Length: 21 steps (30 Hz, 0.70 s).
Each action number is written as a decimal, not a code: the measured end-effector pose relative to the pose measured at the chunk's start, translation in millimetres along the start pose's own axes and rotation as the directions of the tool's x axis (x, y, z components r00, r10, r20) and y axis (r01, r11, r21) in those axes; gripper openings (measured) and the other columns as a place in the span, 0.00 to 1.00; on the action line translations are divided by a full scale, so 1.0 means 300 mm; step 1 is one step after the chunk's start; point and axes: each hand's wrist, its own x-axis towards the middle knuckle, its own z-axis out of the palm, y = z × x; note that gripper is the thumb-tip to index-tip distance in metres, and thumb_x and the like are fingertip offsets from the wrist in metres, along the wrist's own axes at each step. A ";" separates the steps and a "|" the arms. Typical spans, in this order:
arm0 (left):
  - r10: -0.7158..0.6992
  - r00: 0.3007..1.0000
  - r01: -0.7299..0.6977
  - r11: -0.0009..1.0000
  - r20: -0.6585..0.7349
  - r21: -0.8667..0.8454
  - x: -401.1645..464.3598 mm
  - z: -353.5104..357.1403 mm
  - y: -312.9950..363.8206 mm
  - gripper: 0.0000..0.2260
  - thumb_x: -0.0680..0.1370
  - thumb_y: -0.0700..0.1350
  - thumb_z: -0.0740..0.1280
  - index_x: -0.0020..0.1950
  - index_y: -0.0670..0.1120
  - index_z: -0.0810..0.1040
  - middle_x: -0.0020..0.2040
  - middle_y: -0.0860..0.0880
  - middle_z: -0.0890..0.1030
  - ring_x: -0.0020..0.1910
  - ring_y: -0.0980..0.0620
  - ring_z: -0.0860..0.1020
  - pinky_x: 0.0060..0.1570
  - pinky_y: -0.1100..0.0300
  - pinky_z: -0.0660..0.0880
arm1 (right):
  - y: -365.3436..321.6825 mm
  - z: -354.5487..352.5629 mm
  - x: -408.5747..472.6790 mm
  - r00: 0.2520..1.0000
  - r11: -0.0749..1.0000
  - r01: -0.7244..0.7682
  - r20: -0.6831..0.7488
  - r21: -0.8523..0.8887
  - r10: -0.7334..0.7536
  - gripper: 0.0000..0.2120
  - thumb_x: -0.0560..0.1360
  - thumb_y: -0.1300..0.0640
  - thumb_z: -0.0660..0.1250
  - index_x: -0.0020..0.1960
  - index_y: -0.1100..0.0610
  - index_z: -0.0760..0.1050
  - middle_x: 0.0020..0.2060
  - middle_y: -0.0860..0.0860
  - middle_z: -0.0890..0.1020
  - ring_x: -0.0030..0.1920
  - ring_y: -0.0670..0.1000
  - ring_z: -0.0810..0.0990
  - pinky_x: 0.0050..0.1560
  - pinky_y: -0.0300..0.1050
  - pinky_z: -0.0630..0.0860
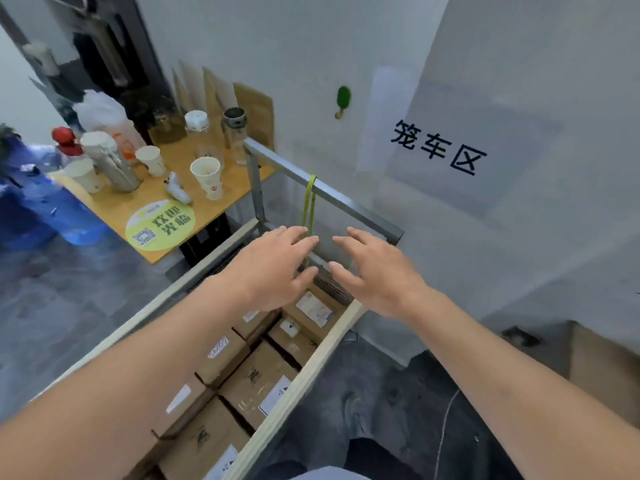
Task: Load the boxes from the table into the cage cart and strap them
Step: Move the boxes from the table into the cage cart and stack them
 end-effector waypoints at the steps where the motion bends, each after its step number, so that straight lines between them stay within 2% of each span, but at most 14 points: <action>1: 0.035 0.999 -0.035 0.999 0.003 0.007 0.001 -0.017 0.014 0.30 0.85 0.62 0.56 0.84 0.52 0.58 0.83 0.50 0.59 0.82 0.46 0.58 0.78 0.46 0.62 | 0.000 -0.009 -0.027 0.999 0.999 -0.038 -0.030 0.014 0.038 0.29 0.83 0.37 0.57 0.81 0.45 0.62 0.82 0.49 0.61 0.80 0.52 0.61 0.76 0.52 0.62; 5: 0.175 0.985 -0.174 0.984 -0.008 0.037 0.018 -0.088 0.102 0.30 0.84 0.61 0.57 0.84 0.52 0.57 0.83 0.49 0.59 0.82 0.46 0.58 0.78 0.47 0.63 | 0.009 -0.055 -0.148 0.978 0.986 -0.157 -0.127 0.058 0.164 0.29 0.83 0.37 0.56 0.81 0.45 0.63 0.82 0.49 0.62 0.80 0.52 0.61 0.77 0.52 0.64; 10: 0.368 0.929 -0.365 0.929 -0.033 0.066 0.033 -0.165 0.302 0.28 0.85 0.57 0.59 0.84 0.51 0.59 0.82 0.49 0.62 0.80 0.48 0.61 0.76 0.52 0.64 | 0.065 -0.122 -0.355 0.917 0.942 -0.326 -0.218 0.077 0.335 0.28 0.83 0.38 0.56 0.81 0.47 0.63 0.81 0.51 0.62 0.80 0.53 0.62 0.76 0.53 0.63; 16: 0.526 0.850 -0.526 0.849 0.005 0.057 0.051 -0.153 0.601 0.28 0.85 0.59 0.58 0.84 0.53 0.57 0.83 0.51 0.59 0.81 0.48 0.58 0.77 0.51 0.62 | 0.163 -0.159 -0.667 0.798 0.844 -0.501 -0.275 0.192 0.536 0.28 0.84 0.38 0.56 0.81 0.47 0.63 0.82 0.51 0.61 0.80 0.54 0.61 0.79 0.55 0.60; 21: 0.658 0.753 -0.658 0.751 0.032 0.046 0.020 -0.098 0.894 0.27 0.85 0.59 0.57 0.83 0.53 0.58 0.82 0.52 0.60 0.80 0.48 0.61 0.74 0.52 0.64 | 0.259 -0.141 -0.950 0.692 0.761 -0.592 -0.316 0.265 0.649 0.28 0.84 0.37 0.56 0.80 0.47 0.64 0.81 0.51 0.62 0.80 0.54 0.61 0.79 0.56 0.61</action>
